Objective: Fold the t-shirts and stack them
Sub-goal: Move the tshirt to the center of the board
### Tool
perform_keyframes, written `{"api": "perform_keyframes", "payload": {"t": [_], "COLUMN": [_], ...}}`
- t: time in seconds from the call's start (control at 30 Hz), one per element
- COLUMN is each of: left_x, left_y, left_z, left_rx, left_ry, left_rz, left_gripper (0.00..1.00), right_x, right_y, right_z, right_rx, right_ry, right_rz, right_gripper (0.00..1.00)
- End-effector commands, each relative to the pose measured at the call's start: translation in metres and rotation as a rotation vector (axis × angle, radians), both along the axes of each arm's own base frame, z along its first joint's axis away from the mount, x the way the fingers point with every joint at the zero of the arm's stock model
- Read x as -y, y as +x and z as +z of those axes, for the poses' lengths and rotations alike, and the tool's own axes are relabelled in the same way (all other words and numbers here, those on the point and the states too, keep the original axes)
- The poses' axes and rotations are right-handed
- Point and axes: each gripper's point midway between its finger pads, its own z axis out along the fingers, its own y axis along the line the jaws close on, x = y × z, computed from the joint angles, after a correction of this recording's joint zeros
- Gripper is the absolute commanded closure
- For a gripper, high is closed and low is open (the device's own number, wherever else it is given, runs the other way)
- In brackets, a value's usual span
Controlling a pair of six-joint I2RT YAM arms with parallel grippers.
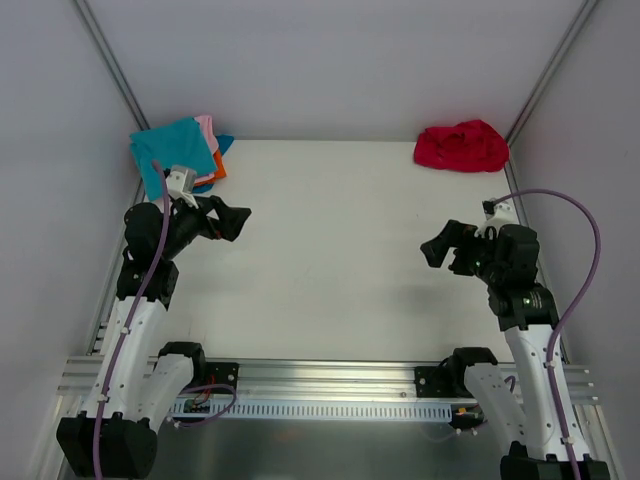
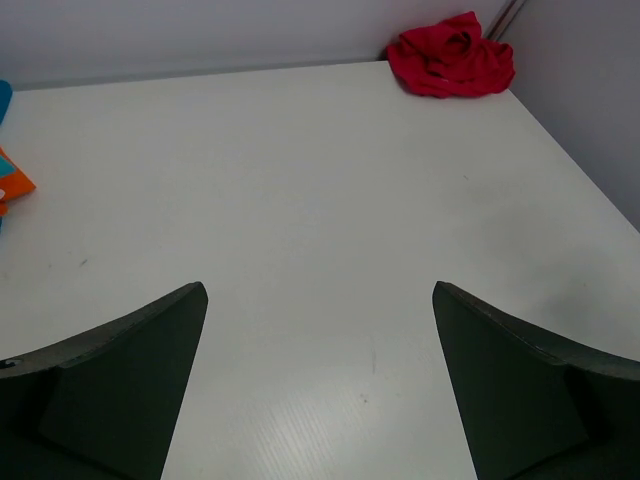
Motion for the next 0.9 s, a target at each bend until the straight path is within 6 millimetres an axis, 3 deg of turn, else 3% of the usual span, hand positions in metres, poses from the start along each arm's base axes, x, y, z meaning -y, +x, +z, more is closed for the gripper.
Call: {"api": "perform_keyframes", "payload": {"t": [0.0, 0.17, 0.3, 0.37, 0.43, 0.53, 0.57, 0.6, 0.67, 0.73, 0.77, 0.8, 0.83, 0.87], "left_x": [0.001, 0.001, 0.0, 0.0, 0.0, 0.0, 0.001, 0.001, 0.001, 0.001, -0.001, -0.005, -0.005, -0.005], "left_y": [0.001, -0.006, -0.006, -0.007, -0.007, -0.008, -0.008, -0.009, -0.009, -0.009, -0.008, -0.006, -0.006, -0.006], "left_z": [0.023, 0.028, 0.03, 0.031, 0.031, 0.032, 0.032, 0.033, 0.032, 0.032, 0.032, 0.031, 0.031, 0.03], "left_rx": [0.075, 0.097, 0.106, 0.112, 0.108, 0.111, 0.11, 0.113, 0.11, 0.111, 0.113, 0.11, 0.109, 0.107], "left_ry": [0.027, 0.02, 0.022, 0.022, 0.023, 0.023, 0.02, 0.02, 0.019, 0.017, 0.018, 0.017, 0.017, 0.017], "left_rz": [-0.02, -0.022, -0.011, -0.012, -0.013, -0.013, -0.017, -0.02, -0.018, -0.018, -0.012, 0.003, 0.002, 0.003], "left_gripper": [0.01, 0.01, 0.01, 0.01, 0.01, 0.01, 0.01, 0.01, 0.01, 0.01, 0.01, 0.01, 0.01, 0.01], "right_x": [0.005, -0.005, -0.027, -0.027, -0.011, 0.037, 0.046, 0.06, 0.067, 0.07, 0.071, 0.071, 0.072, 0.072], "right_y": [0.008, 0.01, 0.019, 0.029, 0.044, 0.074, 0.086, 0.1, 0.121, 0.155, 0.164, 0.186, 0.201, 0.21], "right_z": [0.03, 0.036, 0.052, 0.057, 0.057, 0.06, 0.046, 0.076, 0.087, 0.102, 0.104, 0.084, 0.107, 0.101], "right_rx": [0.153, 0.132, 0.161, 0.145, 0.098, -0.008, -0.097, -0.047, -0.047, -0.036, -0.051, -0.112, -0.064, -0.088], "right_ry": [-0.019, 0.042, 0.127, 0.106, 0.022, -0.194, -0.243, -0.29, -0.32, -0.35, -0.362, -0.385, -0.383, -0.382], "right_rz": [-0.022, 0.005, 0.108, 0.118, 0.043, -0.154, -0.183, -0.247, -0.282, -0.297, -0.295, -0.284, -0.293, -0.29], "right_gripper": [0.0, 0.01, 0.01, 0.01, 0.01, 0.0, 0.01, 0.01, 0.0, 0.0, 0.01, 0.01, 0.01, 0.0]}}
